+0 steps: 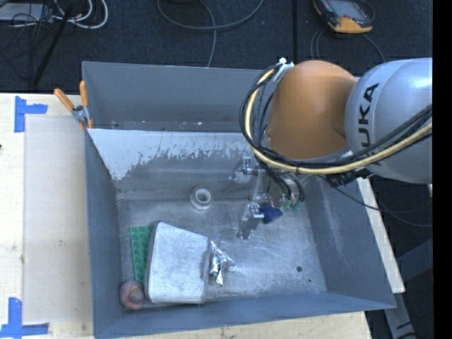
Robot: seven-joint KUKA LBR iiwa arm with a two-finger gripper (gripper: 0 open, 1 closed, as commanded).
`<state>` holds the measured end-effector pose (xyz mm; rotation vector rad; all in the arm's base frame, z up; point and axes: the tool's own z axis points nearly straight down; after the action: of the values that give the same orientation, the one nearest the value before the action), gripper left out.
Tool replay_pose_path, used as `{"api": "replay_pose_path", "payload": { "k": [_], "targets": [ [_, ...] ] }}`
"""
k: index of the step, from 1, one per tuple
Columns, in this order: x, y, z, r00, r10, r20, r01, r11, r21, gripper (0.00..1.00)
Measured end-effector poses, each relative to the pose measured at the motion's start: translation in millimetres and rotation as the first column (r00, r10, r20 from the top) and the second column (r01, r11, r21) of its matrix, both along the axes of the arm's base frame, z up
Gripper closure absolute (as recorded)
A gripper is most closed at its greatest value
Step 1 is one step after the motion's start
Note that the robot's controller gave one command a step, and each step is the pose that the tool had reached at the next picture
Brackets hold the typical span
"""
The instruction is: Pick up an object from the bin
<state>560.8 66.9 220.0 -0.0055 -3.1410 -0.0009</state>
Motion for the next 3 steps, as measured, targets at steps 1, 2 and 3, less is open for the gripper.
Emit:
{"api": "replay_pose_path", "payload": {
  "k": [1,2,3],
  "targets": [
    [-58.8,-13.3,-94.8,0.983,0.185,-0.01,-0.185,0.983,0.0,0.0],
    [-58.1,-8.2,-146.1,0.958,0.286,0.001,-0.286,0.958,0.0,0.0],
    [-56.1,-8.2,-143.2,0.959,0.283,0.007,-0.283,0.959,-0.001,1.0]
  ]
}}
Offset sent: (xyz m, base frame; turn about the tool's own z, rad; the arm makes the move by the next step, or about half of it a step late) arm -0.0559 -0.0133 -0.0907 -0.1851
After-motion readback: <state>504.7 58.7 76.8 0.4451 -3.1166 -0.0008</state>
